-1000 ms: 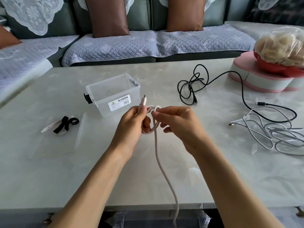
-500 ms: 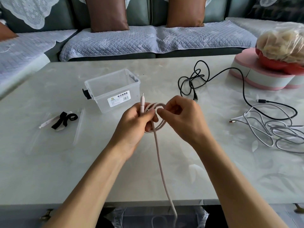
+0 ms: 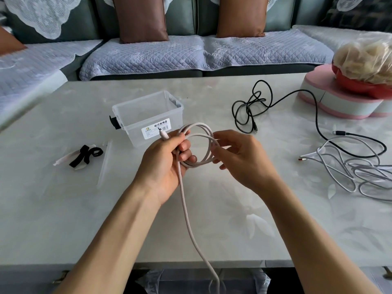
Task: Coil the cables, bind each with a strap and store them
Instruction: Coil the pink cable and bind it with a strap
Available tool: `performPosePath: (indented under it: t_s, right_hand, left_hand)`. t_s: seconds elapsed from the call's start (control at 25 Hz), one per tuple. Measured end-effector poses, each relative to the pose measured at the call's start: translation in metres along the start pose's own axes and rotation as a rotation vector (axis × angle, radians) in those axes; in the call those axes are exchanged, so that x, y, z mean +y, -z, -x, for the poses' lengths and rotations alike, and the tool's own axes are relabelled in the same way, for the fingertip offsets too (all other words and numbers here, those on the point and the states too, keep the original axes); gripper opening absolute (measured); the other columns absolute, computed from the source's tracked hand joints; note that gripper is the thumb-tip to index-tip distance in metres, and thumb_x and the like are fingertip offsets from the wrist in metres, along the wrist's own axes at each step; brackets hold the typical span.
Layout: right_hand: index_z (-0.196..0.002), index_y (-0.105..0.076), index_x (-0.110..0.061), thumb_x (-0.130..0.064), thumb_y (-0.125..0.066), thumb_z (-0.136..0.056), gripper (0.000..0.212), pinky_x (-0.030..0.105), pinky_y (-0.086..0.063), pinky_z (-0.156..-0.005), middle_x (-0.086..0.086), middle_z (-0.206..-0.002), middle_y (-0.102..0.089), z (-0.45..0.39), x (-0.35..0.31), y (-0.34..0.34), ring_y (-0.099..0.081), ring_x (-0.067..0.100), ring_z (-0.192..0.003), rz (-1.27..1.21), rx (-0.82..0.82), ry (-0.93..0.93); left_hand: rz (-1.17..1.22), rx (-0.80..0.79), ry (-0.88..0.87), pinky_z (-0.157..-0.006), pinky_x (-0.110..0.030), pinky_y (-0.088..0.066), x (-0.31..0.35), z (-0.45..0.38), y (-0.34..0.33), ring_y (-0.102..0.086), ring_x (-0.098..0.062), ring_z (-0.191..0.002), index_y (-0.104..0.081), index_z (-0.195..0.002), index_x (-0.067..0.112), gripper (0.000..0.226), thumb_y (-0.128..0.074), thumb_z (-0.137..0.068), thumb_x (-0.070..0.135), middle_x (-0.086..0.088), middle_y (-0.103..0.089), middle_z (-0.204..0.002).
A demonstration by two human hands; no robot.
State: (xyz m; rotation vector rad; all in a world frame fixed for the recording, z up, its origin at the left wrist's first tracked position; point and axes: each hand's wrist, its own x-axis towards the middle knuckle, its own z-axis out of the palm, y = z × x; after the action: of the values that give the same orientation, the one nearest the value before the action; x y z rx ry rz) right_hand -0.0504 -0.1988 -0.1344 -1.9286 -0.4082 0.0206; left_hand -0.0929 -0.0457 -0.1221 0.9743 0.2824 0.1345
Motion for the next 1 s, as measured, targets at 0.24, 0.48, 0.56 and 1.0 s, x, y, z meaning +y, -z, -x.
performPosePath:
  t_s: [0.24,0.48,0.56,1.0]
  right_hand:
    - [-0.088,-0.07,-0.017,-0.012,-0.07,-0.083,0.007,0.023,-0.053,-0.06,-0.009,-0.08,-0.069,0.001,0.003,0.0,-0.063,0.01,-0.064,0.132,0.222,0.153]
    - [-0.081,-0.065,-0.012,-0.034,-0.066,-0.089,0.023,0.038,-0.059,-0.066,-0.002,-0.072,-0.07,0.007,-0.002,-0.011,-0.069,0.018,-0.065,0.034,0.12,-0.098]
    - [-0.081,-0.069,-0.004,-0.034,-0.063,-0.093,0.033,0.044,-0.061,-0.072,0.007,-0.077,-0.074,0.011,-0.007,-0.011,-0.072,0.022,-0.068,-0.094,-0.172,-0.287]
    - [-0.091,-0.075,-0.001,-0.01,-0.071,-0.084,0.011,0.03,-0.056,-0.079,0.009,-0.081,-0.076,0.021,-0.011,-0.021,-0.07,0.018,-0.078,-0.13,-0.641,-0.278]
  left_hand:
    - [-0.049,-0.001,0.015,-0.05,-0.023,-0.044,-0.003,-0.001,0.0,-0.035,-0.01,-0.046,-0.062,-0.091,0.01,0.012,-0.052,-0.098,0.011,0.0,-0.049,-0.065]
    - [0.036,0.03,-0.022,-0.053,-0.022,-0.045,-0.004,-0.002,0.001,-0.036,-0.009,-0.047,-0.053,-0.082,0.014,0.021,-0.046,-0.1,0.007,0.001,-0.048,-0.064]
    - [0.099,0.059,-0.043,-0.057,-0.022,-0.045,-0.001,-0.005,0.004,-0.035,-0.009,-0.048,-0.05,-0.081,0.014,0.022,-0.043,-0.102,0.008,0.002,-0.048,-0.063]
    - [0.152,0.107,-0.076,-0.061,-0.025,-0.045,0.007,-0.018,0.016,-0.041,-0.01,-0.049,-0.054,-0.082,0.011,0.023,-0.043,-0.101,0.007,0.0,-0.05,-0.064]
